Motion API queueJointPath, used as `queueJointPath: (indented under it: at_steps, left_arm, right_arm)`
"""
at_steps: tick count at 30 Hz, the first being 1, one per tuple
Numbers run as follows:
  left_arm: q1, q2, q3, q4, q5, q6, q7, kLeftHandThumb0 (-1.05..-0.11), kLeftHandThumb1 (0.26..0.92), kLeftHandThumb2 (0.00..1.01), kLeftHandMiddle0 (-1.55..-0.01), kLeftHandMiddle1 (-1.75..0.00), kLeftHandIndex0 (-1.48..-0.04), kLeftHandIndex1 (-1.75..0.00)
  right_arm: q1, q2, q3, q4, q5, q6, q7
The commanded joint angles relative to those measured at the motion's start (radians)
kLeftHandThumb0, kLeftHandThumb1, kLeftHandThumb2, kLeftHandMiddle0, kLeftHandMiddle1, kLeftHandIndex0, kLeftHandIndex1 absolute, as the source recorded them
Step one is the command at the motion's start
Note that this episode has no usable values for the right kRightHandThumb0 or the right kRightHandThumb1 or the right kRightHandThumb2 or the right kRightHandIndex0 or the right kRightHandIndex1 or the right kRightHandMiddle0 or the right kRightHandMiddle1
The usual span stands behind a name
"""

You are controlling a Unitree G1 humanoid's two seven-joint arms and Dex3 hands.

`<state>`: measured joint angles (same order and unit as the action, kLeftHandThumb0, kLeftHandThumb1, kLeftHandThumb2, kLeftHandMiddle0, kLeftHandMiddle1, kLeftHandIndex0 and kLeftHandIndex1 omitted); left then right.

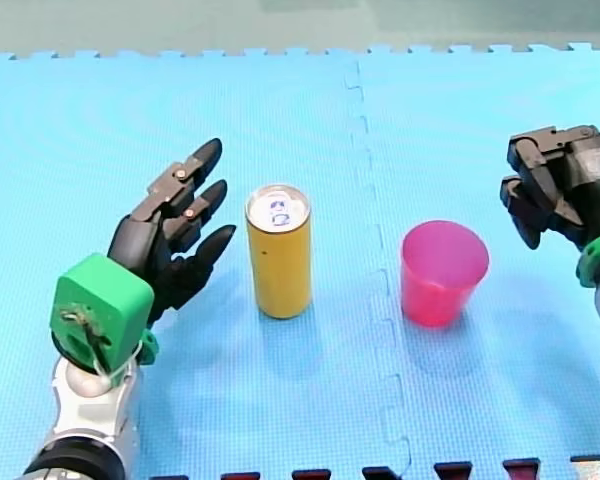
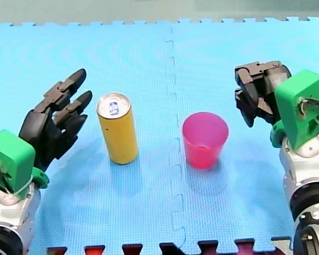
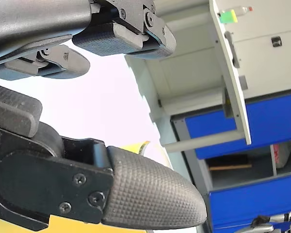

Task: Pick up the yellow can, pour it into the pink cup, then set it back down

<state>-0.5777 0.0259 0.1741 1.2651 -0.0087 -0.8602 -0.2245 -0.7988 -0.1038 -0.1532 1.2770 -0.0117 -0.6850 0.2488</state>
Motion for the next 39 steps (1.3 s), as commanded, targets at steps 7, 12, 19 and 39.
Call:
queueJointPath:
  at_steps: [7, 12, 19, 39]
  left_arm:
    - [0.003, -0.002, -0.001, -0.001, -0.004, -0.004, -0.003, -1.048, 0.921, 0.13, -0.40, -0.01, -0.34, 0.00]
    - [0.002, -0.004, 0.002, -0.001, -0.007, 0.000, -0.008, -1.048, 0.921, 0.13, -0.40, 0.00, -0.34, 0.00]
    - [0.003, -0.006, 0.004, 0.000, -0.010, 0.000, -0.015, -1.048, 0.921, 0.13, -0.40, 0.00, -0.34, 0.00]
    - [0.005, 0.000, -0.038, 0.003, 0.040, 0.009, 0.003, -1.048, 0.921, 0.13, -0.40, 0.00, -0.34, 0.00]
  right_arm:
    - [-0.009, 0.007, 0.002, -0.006, 0.002, 0.004, -0.009]
    - [-0.009, 0.006, 0.003, -0.008, 0.002, 0.005, -0.008]
    - [-0.006, 0.003, 0.004, -0.010, 0.001, 0.004, -0.008]
    - [0.002, -0.004, -0.002, -0.005, 0.006, -0.014, 0.007]
